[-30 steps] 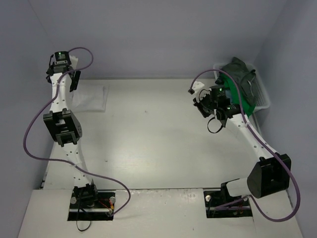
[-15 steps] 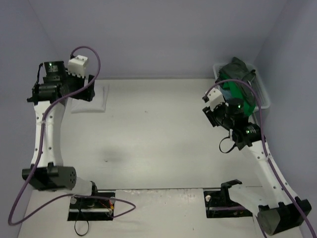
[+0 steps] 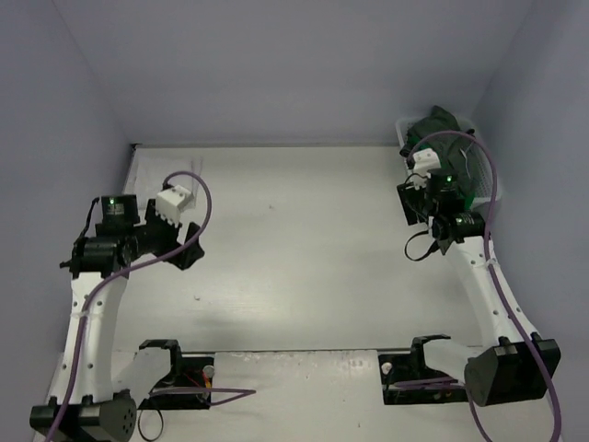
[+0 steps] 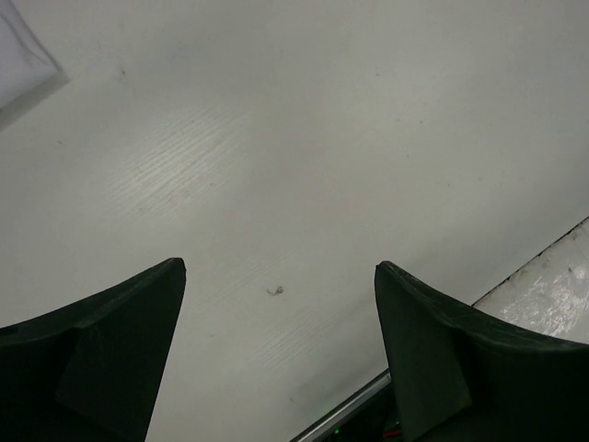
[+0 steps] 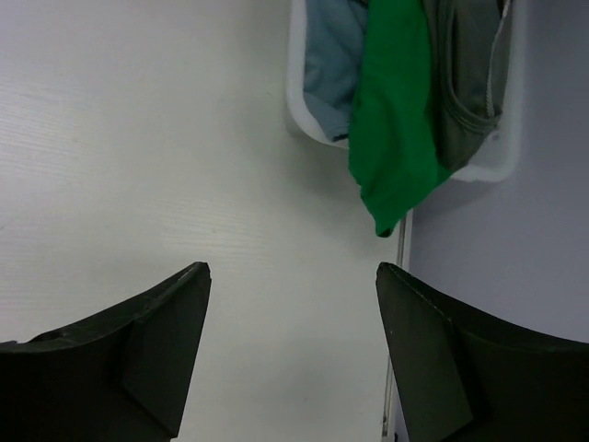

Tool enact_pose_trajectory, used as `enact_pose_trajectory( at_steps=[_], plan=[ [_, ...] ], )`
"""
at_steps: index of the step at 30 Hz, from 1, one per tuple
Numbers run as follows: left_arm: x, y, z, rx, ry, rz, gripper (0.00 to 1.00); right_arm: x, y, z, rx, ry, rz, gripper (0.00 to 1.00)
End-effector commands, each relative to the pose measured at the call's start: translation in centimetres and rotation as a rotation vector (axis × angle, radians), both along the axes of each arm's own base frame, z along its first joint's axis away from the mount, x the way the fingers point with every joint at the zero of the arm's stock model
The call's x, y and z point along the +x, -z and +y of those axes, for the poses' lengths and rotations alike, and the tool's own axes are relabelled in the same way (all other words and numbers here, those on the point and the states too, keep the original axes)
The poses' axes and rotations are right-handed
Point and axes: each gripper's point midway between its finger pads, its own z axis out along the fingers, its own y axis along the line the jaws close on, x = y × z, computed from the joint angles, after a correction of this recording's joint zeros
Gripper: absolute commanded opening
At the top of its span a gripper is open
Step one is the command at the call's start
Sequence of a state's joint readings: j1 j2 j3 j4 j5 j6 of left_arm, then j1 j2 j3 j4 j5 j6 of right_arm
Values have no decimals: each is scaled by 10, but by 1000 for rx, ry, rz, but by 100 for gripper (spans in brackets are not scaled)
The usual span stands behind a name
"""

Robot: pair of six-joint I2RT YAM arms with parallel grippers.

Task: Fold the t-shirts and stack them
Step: Grab the tshirt from the pile

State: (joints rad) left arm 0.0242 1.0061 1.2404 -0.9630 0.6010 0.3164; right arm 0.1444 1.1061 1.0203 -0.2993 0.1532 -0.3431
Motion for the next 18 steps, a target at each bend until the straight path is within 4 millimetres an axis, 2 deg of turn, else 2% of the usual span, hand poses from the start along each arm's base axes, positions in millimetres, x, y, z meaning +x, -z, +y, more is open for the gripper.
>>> enact_pose_trajectory(
  at_steps=[1,2,3,4,5,6,7,8,9,10,12,14,15,16,18],
  plan=[
    [-6,-9,-2,15,66,-166,78,28,-51,-33,17,132,-147,68],
    [-6,2,0,25,64,-174,80,38,-46,-40,21,147,-126,67],
    [-11,0,1,38,64,-213,82,46,-65,-57,28,186,-164,63],
    [-10,3,3,48,51,-228,86,60,-57,-64,31,198,-135,61],
    [-9,1,5,42,27,-229,87,71,-76,-76,29,218,-172,60],
    [-7,2,9,53,-2,-214,87,85,-66,-80,29,223,-140,58],
    [-6,2,12,60,-18,-202,87,93,-68,-84,31,225,-143,57],
    [-3,-5,14,58,-35,-204,87,101,-72,-88,33,226,-148,56],
    [1,-3,16,54,-49,-182,87,110,-87,-93,33,228,-182,52],
    [3,-4,17,47,-55,-181,87,123,-77,-96,37,224,-158,51],
    [6,-6,16,39,-54,-171,87,145,-73,-101,47,228,-152,46],
    [9,-4,18,38,-66,-160,87,158,-68,-101,59,224,-141,41],
    [11,-4,19,41,-71,-160,87,168,-52,-101,65,223,-109,41],
    [12,-3,21,42,-76,-156,87,176,-59,-100,75,219,-124,41],
    [15,-1,22,41,-86,-137,87,192,-49,-96,104,203,-106,43]
  ],
)
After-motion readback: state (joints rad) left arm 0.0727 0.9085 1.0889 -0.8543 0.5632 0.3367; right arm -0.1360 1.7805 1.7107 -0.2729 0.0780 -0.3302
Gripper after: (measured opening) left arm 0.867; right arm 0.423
